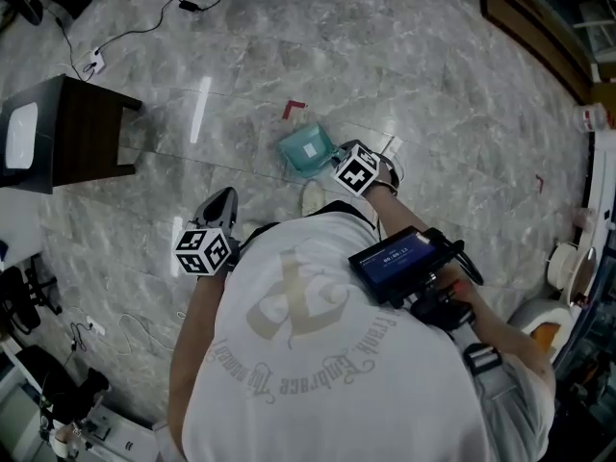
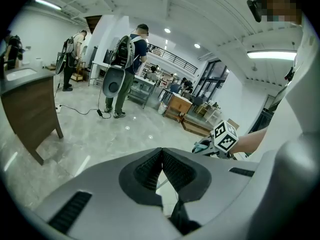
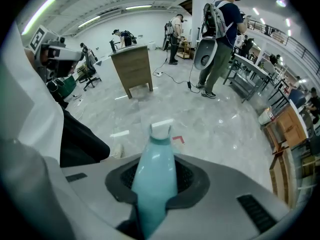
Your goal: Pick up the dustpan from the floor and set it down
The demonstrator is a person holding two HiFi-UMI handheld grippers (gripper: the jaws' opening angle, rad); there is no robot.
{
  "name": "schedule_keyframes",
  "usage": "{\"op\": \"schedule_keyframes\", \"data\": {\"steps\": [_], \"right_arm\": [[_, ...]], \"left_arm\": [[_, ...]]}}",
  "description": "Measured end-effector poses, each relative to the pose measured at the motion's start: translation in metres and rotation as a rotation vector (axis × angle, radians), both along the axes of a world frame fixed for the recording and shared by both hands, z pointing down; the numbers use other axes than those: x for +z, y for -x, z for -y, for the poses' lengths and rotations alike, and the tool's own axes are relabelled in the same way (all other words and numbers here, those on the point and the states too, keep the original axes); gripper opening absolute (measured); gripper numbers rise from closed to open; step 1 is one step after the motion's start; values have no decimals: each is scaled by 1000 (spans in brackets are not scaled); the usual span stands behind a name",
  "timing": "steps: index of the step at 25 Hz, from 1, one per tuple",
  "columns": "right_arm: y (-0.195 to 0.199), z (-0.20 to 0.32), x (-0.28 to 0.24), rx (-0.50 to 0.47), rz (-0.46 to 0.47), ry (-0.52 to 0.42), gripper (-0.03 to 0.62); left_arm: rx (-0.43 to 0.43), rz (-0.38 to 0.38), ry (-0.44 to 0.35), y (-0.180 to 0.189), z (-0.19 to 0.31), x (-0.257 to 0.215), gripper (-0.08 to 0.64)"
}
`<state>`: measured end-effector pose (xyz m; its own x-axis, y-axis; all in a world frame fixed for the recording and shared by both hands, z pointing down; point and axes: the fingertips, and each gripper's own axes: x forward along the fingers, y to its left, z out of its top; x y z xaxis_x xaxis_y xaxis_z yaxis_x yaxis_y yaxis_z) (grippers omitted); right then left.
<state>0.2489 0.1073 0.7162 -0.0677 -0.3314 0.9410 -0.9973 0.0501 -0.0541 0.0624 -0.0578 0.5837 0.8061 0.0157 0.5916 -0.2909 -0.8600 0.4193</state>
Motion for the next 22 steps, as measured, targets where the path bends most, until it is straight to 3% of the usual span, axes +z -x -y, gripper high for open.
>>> {"op": "schedule_keyframes", "data": {"steps": [9,14,22], "right_arm": [[-11,5,18,-17,-45,-2,95],[-50,-6,49,-12,-38,-7,95],[-61,3,72,28,-52,-13,95]], "left_arm": [[-16,23,-18,1,-6,-16,12],[-45,59,-22,-27,-22,-5,12],[-79,100,-31,-17,-24,-6,12]]}}
